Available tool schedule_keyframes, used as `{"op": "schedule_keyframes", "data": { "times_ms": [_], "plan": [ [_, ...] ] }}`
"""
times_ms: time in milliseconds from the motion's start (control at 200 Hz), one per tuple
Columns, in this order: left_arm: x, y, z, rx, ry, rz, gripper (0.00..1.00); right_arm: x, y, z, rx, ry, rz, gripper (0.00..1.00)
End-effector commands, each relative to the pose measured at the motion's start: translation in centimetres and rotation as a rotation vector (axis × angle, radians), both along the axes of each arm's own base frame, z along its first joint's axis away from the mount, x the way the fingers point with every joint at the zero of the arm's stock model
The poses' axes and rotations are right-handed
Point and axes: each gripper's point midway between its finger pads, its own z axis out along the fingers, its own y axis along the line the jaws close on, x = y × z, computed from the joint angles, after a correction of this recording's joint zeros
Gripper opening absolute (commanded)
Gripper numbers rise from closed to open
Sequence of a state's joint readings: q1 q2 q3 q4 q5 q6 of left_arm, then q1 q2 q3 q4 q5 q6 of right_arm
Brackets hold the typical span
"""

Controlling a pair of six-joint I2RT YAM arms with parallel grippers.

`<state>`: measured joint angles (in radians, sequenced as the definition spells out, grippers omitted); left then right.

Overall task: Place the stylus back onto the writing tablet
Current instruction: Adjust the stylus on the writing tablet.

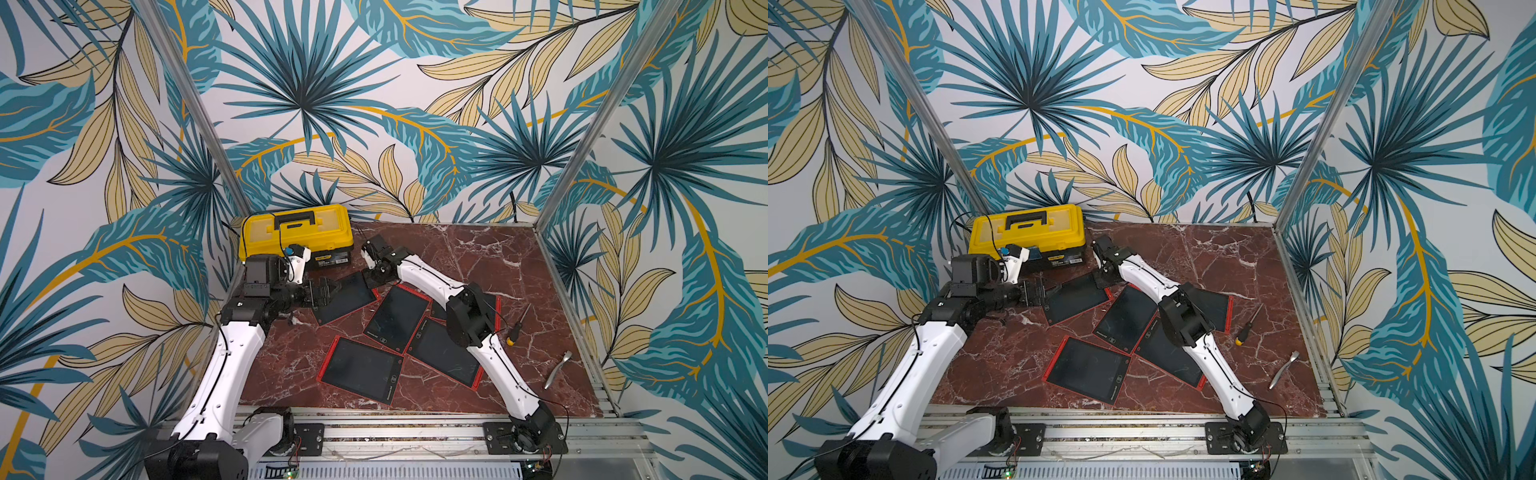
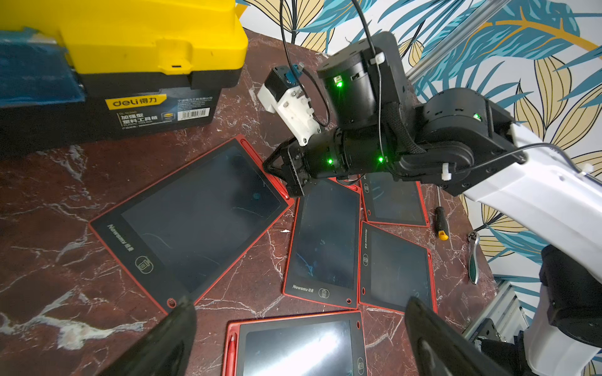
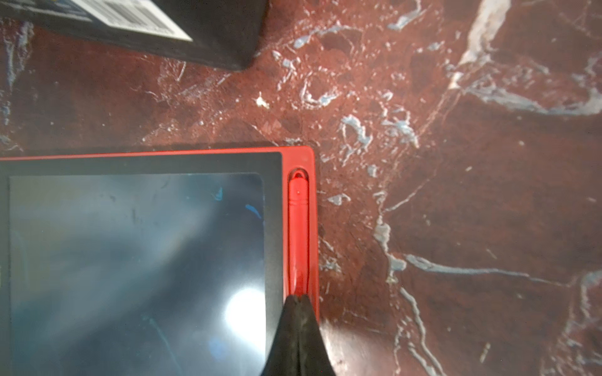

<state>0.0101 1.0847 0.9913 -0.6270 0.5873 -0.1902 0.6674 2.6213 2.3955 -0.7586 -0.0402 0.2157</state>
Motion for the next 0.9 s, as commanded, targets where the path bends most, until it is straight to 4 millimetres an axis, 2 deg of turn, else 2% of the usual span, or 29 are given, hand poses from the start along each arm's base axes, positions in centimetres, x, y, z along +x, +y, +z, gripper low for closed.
{"op": "schedule_keyframes", "data": {
  "times_ms": [0, 145, 516, 896],
  "plan": [
    [-0.4, -0.1, -0.5, -0.002, 0.014, -0.008, 1.0, -2.2, -1.4, -4.2, -0.134, 0.081, 0.031, 0.0],
    [-0.5, -0.1, -0.5, 0.0, 0.013, -0.006, 1.0, -3.0, -2.1, -5.7, -0.192, 0.104, 0.038, 0.0],
    [-0.5, -0.3, -0.4, -0.006, 0.016, -0.007, 1.0, -3.9, -2.6, -5.8, -0.213, 0.143, 0.045, 0.0],
    [-0.4, -0.6, -0.3, -0.007, 0.022, 0.0, 1.0, -5.6, -3.1, -6.3, -0.266, 0.209, 0.108, 0.0]
  ]
}}
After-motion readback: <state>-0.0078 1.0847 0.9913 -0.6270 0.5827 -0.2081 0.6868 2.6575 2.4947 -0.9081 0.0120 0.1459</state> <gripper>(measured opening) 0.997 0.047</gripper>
